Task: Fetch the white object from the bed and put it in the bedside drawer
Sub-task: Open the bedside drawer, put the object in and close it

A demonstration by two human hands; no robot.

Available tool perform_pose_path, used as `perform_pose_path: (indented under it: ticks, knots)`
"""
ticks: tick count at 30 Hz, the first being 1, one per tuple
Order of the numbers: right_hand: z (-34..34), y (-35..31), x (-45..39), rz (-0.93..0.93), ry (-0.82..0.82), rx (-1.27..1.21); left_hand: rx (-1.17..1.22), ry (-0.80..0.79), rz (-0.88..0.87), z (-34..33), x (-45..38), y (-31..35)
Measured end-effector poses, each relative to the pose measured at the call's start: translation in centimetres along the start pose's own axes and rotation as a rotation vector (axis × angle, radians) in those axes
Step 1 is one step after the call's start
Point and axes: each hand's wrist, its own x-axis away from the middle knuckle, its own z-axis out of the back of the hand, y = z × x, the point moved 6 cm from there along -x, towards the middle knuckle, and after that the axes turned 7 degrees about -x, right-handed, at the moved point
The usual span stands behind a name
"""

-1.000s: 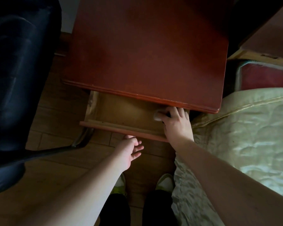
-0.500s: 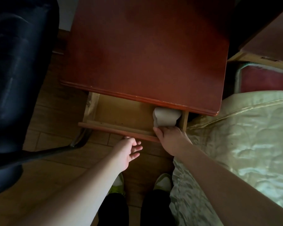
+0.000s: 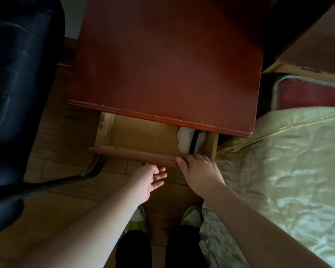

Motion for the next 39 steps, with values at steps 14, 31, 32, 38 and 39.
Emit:
perform_pose_path:
  ticks: [14,31,32,38,39]
  knots:
    - [-1.4,-1.1,6.2,-0.102,0.216,-0.733,-0.217,-0.019,-0.098,-0.1,1.1,1.7]
    - [-2.0,-2.3,3.9,-0.756,0.186,-2.458,0.731,-0.345,-0.21,4.1,5.5,3.3]
    - [-1.5,-2.1,3.2,-0.735,0.185,-2.478,0.736,-0.363,-0.223,3.8,5.6,4.1]
    - [0.5,-1.6,-0.2,-0.648,0.163,-2.614,0.842,-0.448,-0.254,2.5,4.5,7.9]
    - [0.7,-1.7,-0.7,-0.628,0.16,-2.643,0.855,-0.451,-0.26,2.2,4.4,8.4]
